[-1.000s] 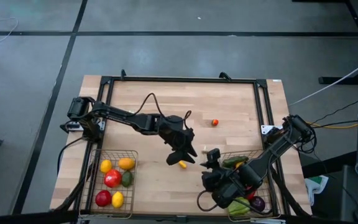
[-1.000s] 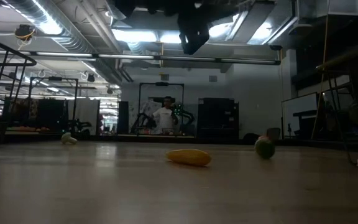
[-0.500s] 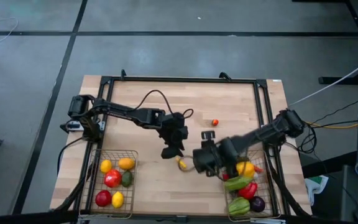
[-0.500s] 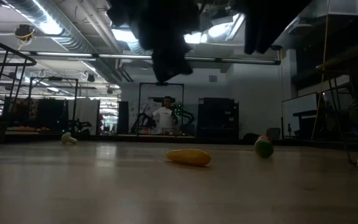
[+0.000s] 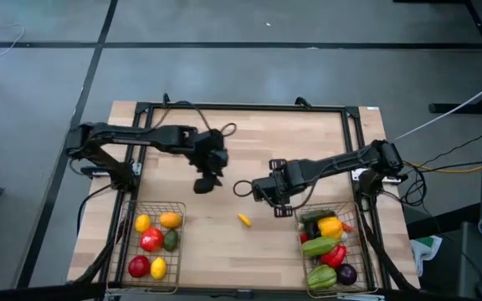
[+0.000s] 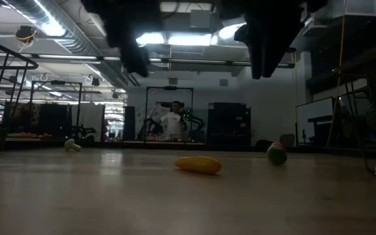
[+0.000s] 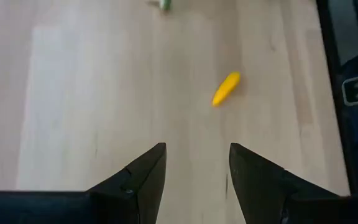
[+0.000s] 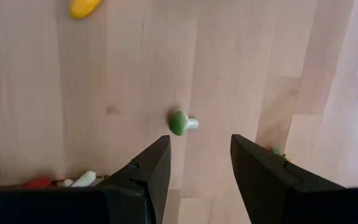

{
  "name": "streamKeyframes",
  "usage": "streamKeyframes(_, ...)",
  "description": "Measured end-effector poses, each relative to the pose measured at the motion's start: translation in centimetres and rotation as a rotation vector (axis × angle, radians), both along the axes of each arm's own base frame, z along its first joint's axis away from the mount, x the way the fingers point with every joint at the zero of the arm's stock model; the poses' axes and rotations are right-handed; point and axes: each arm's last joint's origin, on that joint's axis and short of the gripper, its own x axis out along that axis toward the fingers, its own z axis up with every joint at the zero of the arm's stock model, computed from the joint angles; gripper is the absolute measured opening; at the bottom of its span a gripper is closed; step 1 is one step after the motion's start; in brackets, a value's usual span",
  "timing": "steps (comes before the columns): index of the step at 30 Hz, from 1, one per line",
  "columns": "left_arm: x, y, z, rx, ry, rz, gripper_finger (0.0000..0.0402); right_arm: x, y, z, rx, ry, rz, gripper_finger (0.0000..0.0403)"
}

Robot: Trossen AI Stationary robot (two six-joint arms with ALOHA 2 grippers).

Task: Sort produce into baskets
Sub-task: Put the right green mushroom into the right wire basket

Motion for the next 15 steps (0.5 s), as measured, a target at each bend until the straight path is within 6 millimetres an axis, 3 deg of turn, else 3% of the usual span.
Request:
streamKeyframes(4,-3.2,0.0,0.1,0.026,-0.019,0.056,0.0172,0.1,-0.4,-0.7,-0.001,-0.001,-0.004,0.0165)
streamKeyframes(9,-6.6,-0.3,-0.6,0.049,-0.058,0.171,0.0172,-0.3,-1.2,-3.4,0.008,0.047,-0.021,0.0166)
streamKeyframes(15,-8.9,-0.7,-1.8,0.012,-0.108,0.242,0.0172,-0.5,-2.2,-6.5,0.025,0.048,-0.046,0.0166)
